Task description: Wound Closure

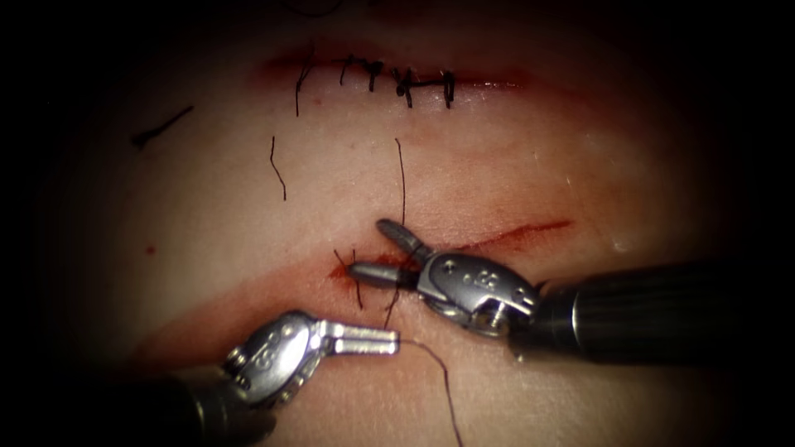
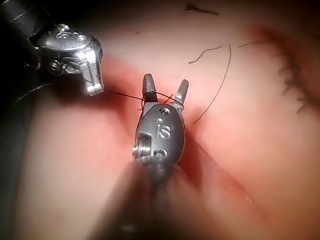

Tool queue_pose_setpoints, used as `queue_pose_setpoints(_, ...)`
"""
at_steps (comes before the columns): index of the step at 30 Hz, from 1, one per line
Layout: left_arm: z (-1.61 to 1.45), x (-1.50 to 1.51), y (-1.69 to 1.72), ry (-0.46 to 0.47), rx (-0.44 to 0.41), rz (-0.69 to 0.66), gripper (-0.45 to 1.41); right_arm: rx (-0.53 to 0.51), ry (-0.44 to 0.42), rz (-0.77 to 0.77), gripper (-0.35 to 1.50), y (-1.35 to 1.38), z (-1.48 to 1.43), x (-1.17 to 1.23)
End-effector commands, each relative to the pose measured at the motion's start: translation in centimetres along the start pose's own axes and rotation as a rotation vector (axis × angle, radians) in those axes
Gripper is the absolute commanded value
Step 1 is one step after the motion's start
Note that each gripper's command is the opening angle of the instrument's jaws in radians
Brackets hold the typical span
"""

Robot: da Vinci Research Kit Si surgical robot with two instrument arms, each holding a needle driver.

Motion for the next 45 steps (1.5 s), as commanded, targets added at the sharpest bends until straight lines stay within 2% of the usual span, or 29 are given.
queue_pose_setpoints(1, 0.05, -0.05, -0.01, 0.0, -0.001, -0.004, -0.45, 0.016, -0.017, -0.005, 1.22, -0.09, 0.08, -0.11)
queue_pose_setpoints(5, 0.07, 0.18, -0.12, 0.0, -0.007, -0.015, -0.43, 0.045, -0.038, -0.02, 1.22, -0.14, 0.11, -0.25)
queue_pose_setpoints(11, 0.09, 0.43, -0.32, -0.003, -0.005, -0.023, -0.15, 0.066, -0.061, -0.04, 1.2, -0.21, 0.14, -0.43)
queue_pose_setpoints(13, 0.17, 0.4, -0.34, -0.031, 0.009, -0.023, 0.07, 0.07, -0.059, -0.041, 1.2, -0.22, 0.15, -0.45)
queue_pose_setpoints(15, 0.29, 0.31, -0.34, -0.09, 0.013, -0.033, 0.37, 0.072, -0.059, -0.041, 1.2, -0.22, 0.15, -0.44)
queue_pose_setpoints(17, 0.38, 0.22, -0.32, -0.14, 0.015, -0.053, 0.57, 0.073, -0.059, -0.04, 1.19, -0.22, 0.16, -0.43)
queue_pose_setpoints(18, 0.46, 0.13, -0.29, -0.187, 0.023, -0.062, 0.83, 0.073, -0.059, -0.039, 1.19, -0.21, 0.16, -0.42)
queue_pose_setpoints(20, 0.48, 0.12, -0.29, -0.204, 0.029, -0.061, 0.88, 0.073, -0.059, -0.039, 1.19, -0.21, 0.16, -0.42)
queue_pose_setpoints(26, 0.45, 0.17, -0.27, -0.31, 0.062, -0.056, 0.91, 0.075, -0.059, -0.037, 1.19, -0.21, 0.17, -0.4)
queue_pose_setpoints(30, 0.47, 0.2, -0.21, -0.426, 0.08, -0.027, 0.91, 0.073, -0.058, -0.038, 1.19, -0.23, 0.2, -0.4)
queue_pose_setpoints(39, 0.63, 0.4, -0.18, -0.483, 0.127, 0.02, 0.74, 0.088, -0.059, -0.035, 1.17, -0.31, 0.26, -0.41)
queue_pose_setpoints(41, 0.73, 0.47, -0.18, -0.517, 0.144, 0.027, 0.63, 0.088, -0.059, -0.036, 1.17, -0.31, 0.26, -0.42)
queue_pose_setpoints(45, 0.86, 0.57, -0.16, -0.571, 0.169, 0.036, 0.59, 0.09, -0.061, -0.039, 1.17, -0.32, 0.27, -0.45)
